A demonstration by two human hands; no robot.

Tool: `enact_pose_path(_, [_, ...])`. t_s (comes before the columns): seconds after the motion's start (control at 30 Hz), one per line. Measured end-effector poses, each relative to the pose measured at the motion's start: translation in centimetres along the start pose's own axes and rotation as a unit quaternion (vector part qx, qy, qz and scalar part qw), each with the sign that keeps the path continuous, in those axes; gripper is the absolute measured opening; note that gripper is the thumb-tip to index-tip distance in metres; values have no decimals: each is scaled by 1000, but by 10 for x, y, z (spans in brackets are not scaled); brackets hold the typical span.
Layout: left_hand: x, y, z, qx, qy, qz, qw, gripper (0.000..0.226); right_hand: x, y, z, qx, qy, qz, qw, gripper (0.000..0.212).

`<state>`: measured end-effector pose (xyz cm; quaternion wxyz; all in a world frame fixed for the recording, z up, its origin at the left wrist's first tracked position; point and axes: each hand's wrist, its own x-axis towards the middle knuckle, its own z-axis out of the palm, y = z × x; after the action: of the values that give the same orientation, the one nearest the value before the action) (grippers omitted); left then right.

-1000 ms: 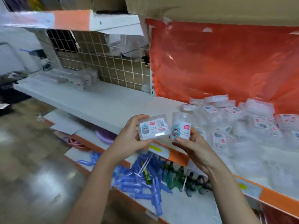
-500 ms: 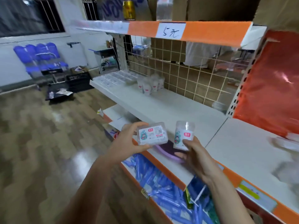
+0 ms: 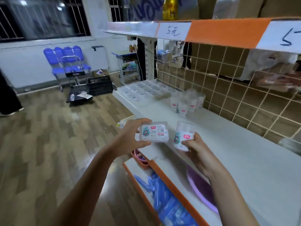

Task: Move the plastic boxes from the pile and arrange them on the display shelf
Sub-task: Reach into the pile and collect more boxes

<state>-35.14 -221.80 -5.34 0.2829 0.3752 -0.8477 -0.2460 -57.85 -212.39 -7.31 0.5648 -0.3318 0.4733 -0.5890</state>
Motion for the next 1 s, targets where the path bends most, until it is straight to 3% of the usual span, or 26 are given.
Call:
enact_pose_path(0.23, [88, -41, -21, 28, -42, 19, 999, 66, 95, -25, 15, -25, 5, -19, 999, 52])
enact_pose_path(0.53, [168, -100, -31, 7, -127, 35, 991, 67, 166, -15, 33, -6, 74, -29, 997, 45])
enact_pose_path(0.83, [265, -147, -38, 3, -241, 122, 963, 70, 216, -1, 56, 29, 162, -70, 984, 48])
enact_pose_path(1.0, [298, -169, -28, 2, -287, 183, 940, 69, 227, 5, 74, -36, 217, -83, 972, 54])
